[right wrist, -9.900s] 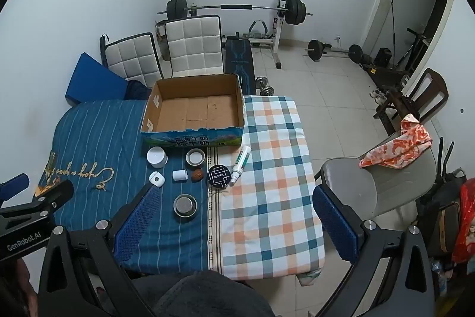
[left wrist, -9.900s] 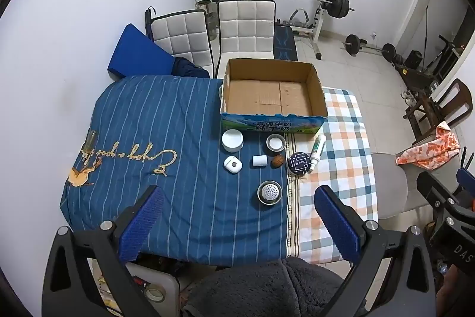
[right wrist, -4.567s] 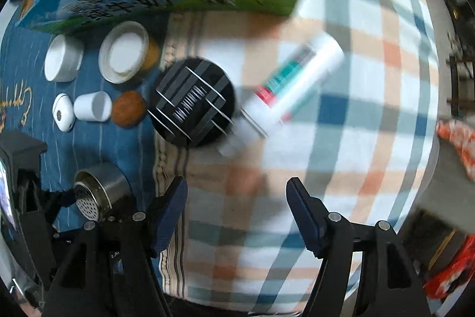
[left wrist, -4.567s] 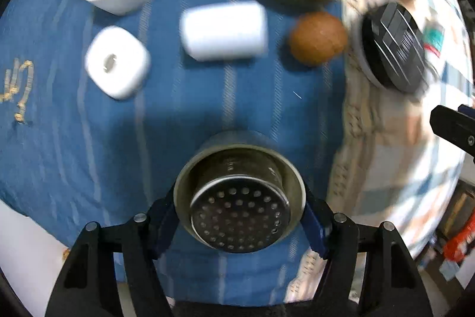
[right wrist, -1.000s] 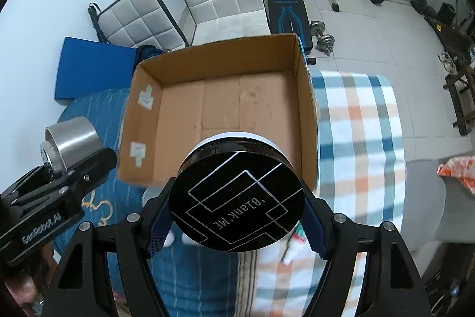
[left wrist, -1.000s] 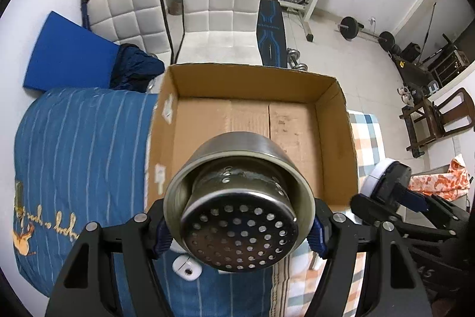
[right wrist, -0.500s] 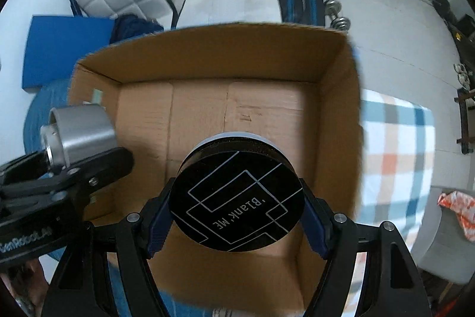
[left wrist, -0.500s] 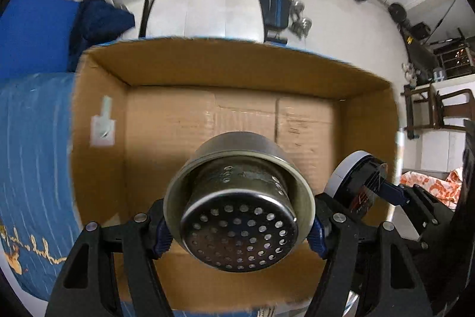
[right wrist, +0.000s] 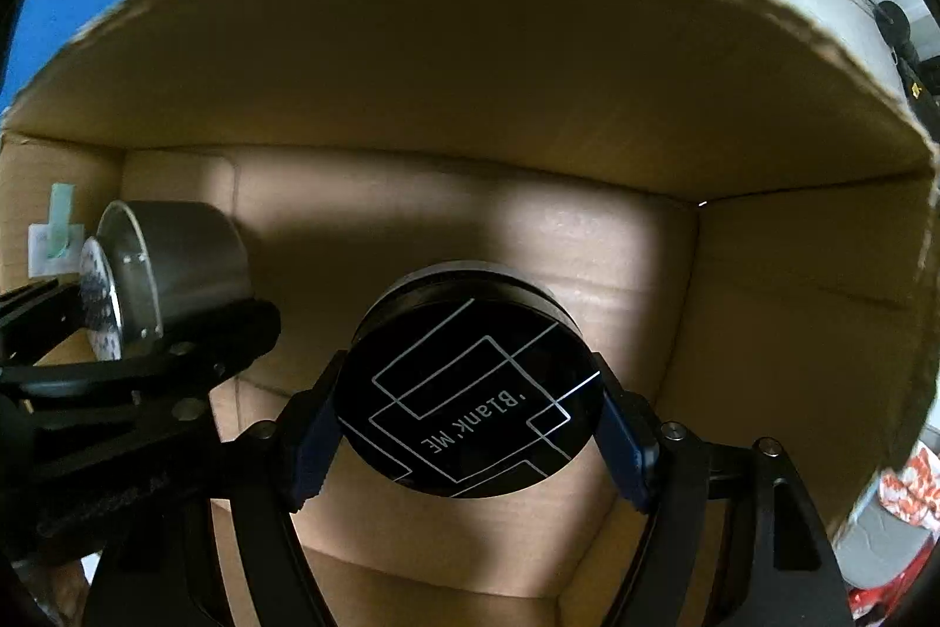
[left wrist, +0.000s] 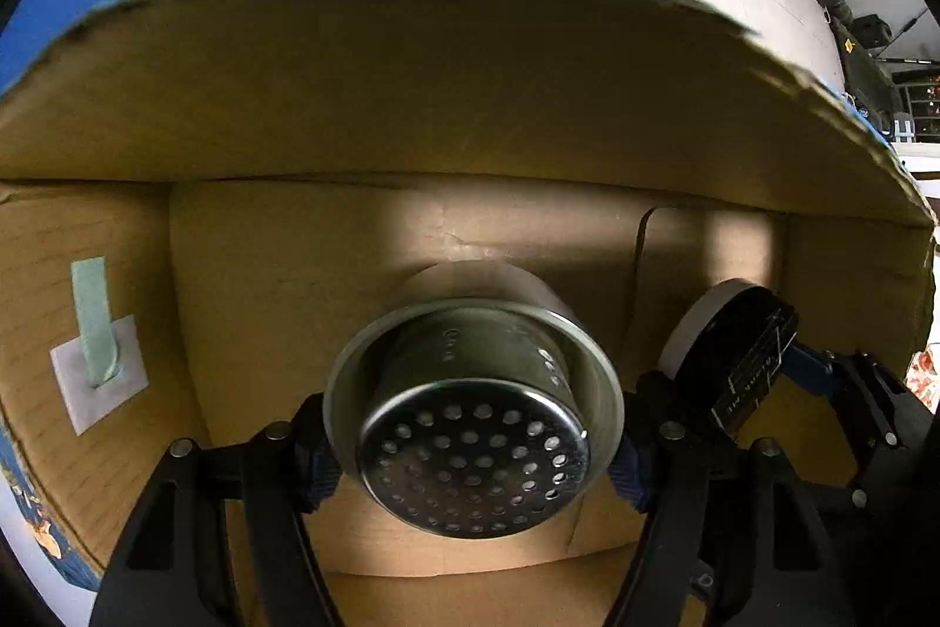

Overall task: Organize rigid objects
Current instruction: 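Lower both tins into the box and open both tools, then withdraw both tools from the box back toward the table, then grasp the white cream jar with the left tool while the right tool grasps the white round lid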

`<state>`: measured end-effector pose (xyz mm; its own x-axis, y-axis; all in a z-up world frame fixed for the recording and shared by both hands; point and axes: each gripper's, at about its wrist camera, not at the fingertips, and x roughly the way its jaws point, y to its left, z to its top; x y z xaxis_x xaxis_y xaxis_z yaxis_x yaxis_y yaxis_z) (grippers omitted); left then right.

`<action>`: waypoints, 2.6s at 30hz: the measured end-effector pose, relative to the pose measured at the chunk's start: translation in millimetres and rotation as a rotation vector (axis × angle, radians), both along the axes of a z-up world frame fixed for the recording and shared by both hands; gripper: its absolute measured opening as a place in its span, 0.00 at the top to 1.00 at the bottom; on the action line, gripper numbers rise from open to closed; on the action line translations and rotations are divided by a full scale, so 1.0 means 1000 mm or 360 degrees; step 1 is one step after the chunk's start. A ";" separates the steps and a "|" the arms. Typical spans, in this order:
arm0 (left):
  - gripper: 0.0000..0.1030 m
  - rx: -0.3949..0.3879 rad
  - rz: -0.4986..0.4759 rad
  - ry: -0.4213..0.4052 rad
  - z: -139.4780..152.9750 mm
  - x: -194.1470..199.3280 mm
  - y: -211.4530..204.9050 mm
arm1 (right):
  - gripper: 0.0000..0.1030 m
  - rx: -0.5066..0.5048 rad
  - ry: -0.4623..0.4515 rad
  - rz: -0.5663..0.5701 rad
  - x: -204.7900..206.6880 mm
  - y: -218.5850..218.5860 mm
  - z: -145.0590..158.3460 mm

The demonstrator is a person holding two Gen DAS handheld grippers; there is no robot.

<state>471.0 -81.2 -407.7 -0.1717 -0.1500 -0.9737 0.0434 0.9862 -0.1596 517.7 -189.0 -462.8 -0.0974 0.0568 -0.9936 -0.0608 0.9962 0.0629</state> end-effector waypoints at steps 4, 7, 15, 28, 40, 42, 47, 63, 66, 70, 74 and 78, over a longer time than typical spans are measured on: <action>0.31 0.0023 -0.0006 0.0014 -0.002 0.001 -0.003 | 0.24 0.0022 0.0023 -0.0014 0.000 -0.003 -0.006; 0.28 -0.0013 0.0009 0.0025 0.003 0.000 -0.005 | 0.24 0.0003 0.0050 0.0004 -0.002 -0.003 -0.008; 0.24 -0.0012 0.0029 -0.0030 0.032 -0.017 -0.008 | 0.16 0.0028 0.0045 -0.0027 -0.007 -0.005 0.007; 0.02 0.0078 0.0113 -0.0336 0.095 -0.062 0.039 | 0.00 -0.0013 -0.0128 -0.0111 -0.092 0.014 0.061; 0.02 0.0158 0.0128 -0.0709 0.161 -0.137 0.056 | 0.00 -0.0039 -0.0406 -0.0212 -0.166 0.008 0.134; 0.02 0.0157 0.0118 -0.0750 0.173 -0.155 0.059 | 0.00 -0.0052 -0.0478 -0.0228 -0.176 0.003 0.151; 0.02 0.0171 0.0078 -0.0861 0.201 -0.190 0.059 | 0.00 -0.0054 -0.0609 -0.0245 -0.212 0.004 0.194; 0.02 0.0131 0.0090 -0.1005 0.258 -0.251 0.068 | 0.00 0.0015 -0.0750 -0.0225 -0.271 0.010 0.262; 0.02 0.0155 0.0120 -0.0964 0.248 -0.253 0.078 | 0.00 0.0022 -0.0696 -0.0215 -0.273 0.014 0.248; 0.02 0.0235 0.0166 -0.0845 0.214 -0.254 0.096 | 0.00 0.0018 -0.0555 -0.0195 -0.271 0.022 0.204; 0.02 0.0307 0.0212 -0.0644 0.157 -0.251 0.114 | 0.00 0.0050 -0.0357 -0.0204 -0.265 0.032 0.138; 0.02 0.0369 0.0218 -0.0436 0.094 -0.246 0.127 | 0.00 0.0066 -0.0193 -0.0234 -0.258 0.044 0.076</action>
<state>224.8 46.3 -313.8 0.1060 0.0761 -0.9915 -0.0815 0.9944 0.0676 259.5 -145.1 -387.0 0.0351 0.1027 -0.9941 0.0755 0.9916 0.1051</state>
